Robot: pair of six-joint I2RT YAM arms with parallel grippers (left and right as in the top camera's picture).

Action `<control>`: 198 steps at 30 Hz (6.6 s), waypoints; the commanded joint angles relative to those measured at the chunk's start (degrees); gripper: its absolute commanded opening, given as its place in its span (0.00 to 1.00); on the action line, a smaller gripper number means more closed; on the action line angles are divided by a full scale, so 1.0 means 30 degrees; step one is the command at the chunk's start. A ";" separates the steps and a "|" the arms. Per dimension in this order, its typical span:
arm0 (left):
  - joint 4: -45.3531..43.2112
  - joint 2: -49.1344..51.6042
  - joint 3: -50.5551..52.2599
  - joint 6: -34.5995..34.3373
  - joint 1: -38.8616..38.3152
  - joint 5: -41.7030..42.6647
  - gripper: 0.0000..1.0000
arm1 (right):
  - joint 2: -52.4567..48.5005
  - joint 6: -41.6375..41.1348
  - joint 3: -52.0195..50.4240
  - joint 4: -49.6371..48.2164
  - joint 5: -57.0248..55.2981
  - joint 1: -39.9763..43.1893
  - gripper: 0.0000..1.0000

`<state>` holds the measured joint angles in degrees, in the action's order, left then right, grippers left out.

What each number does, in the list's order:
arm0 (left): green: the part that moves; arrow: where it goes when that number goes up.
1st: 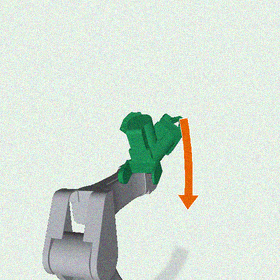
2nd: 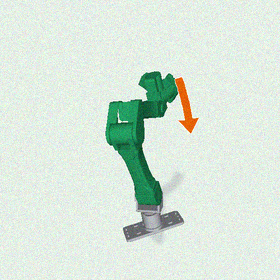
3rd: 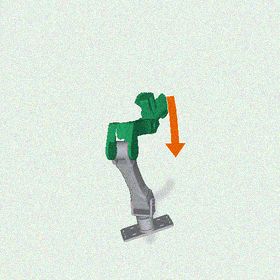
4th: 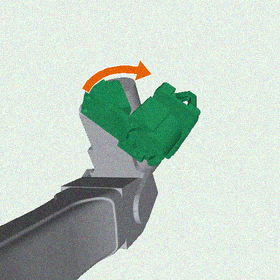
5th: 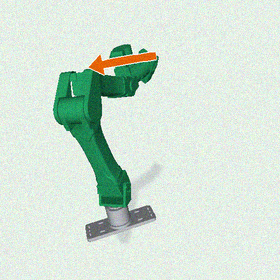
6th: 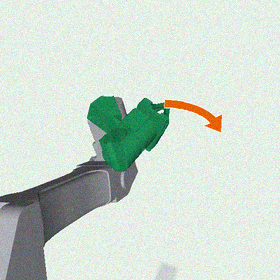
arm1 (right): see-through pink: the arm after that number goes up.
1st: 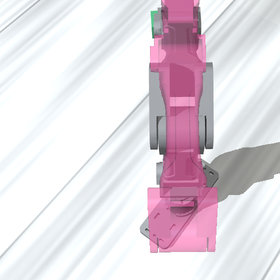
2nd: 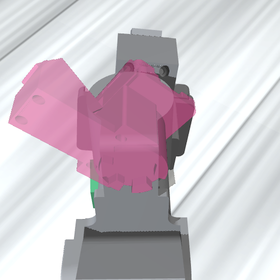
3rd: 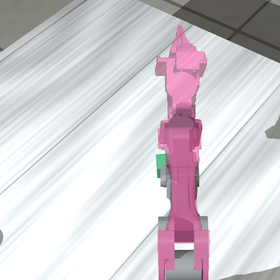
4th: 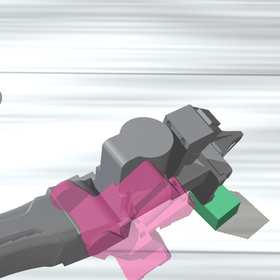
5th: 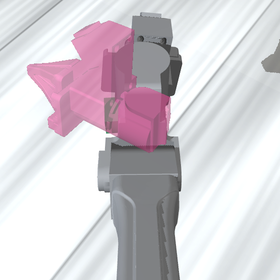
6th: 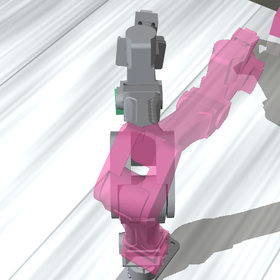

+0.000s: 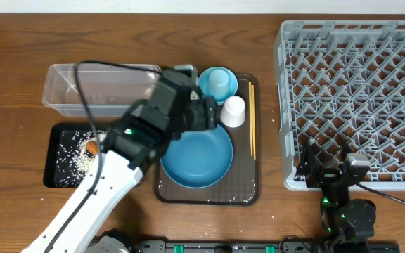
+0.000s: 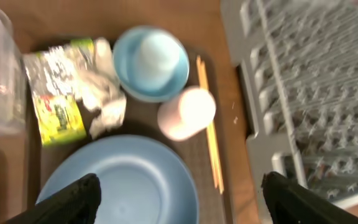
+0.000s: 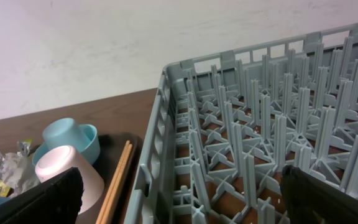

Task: Sort waste into correct bins and load items into the dishwasher rack

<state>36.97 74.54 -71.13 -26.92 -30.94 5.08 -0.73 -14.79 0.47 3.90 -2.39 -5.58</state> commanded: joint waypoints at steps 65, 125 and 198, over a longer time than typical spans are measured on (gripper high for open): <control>0.5020 1.5344 -0.8240 0.1749 0.2149 -0.2171 0.76 | 0.0080 0.0240 -0.0058 0.0036 -0.0189 -0.0168 0.99; 0.4386 0.9209 -0.7759 0.1749 0.2557 -0.2769 0.13 | 0.0080 0.0233 -0.0058 0.0036 -0.0189 -0.0160 0.99; 0.4095 0.9726 -0.7490 0.1749 0.7300 -0.5348 0.79 | 0.0080 0.0240 -0.0058 0.0036 -0.0189 -0.0160 0.99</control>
<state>48.58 103.20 -92.71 -21.30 -9.76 -15.64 -0.73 -14.79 0.47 3.90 -2.39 -5.58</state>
